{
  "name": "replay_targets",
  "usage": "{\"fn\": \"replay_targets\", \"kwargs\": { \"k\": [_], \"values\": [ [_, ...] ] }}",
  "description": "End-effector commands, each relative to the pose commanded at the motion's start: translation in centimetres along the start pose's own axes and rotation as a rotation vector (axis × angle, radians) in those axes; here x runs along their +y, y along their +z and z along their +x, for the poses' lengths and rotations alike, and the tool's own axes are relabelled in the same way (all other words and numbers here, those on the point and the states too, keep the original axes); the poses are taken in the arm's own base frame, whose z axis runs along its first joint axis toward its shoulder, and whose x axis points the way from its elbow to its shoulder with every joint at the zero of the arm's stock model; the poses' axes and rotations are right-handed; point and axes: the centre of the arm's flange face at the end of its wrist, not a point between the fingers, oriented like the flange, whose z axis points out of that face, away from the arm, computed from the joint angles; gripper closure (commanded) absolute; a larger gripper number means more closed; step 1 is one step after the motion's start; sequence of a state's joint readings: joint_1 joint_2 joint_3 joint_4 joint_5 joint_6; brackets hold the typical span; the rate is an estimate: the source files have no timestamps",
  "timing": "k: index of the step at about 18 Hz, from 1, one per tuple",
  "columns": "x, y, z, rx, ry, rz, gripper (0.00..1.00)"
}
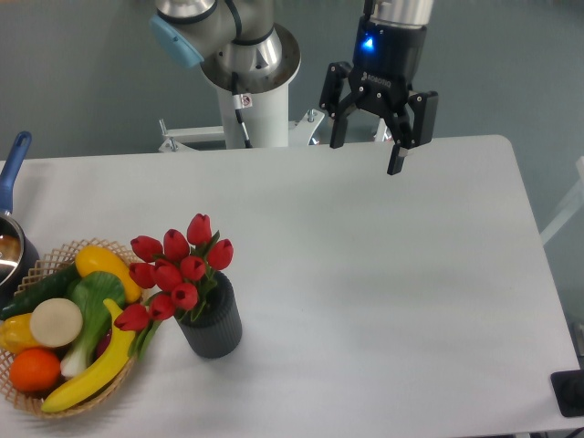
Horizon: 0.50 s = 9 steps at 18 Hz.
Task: Pick up the flowers from the vase
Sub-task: 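Move the open gripper down toward the red tulips in the black vase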
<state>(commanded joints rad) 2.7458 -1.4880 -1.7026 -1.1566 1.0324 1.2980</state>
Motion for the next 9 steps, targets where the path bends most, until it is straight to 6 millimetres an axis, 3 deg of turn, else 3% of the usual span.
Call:
{"fn": "replay_targets", "kwargs": {
  "k": [4, 9],
  "values": [
    [0.3, 1.0, 1.2, 0.015, -0.069, 0.046, 0.00],
    [2.1, 3.2, 3.7, 0.012, -0.163, 0.054, 0.00]
  ]
}}
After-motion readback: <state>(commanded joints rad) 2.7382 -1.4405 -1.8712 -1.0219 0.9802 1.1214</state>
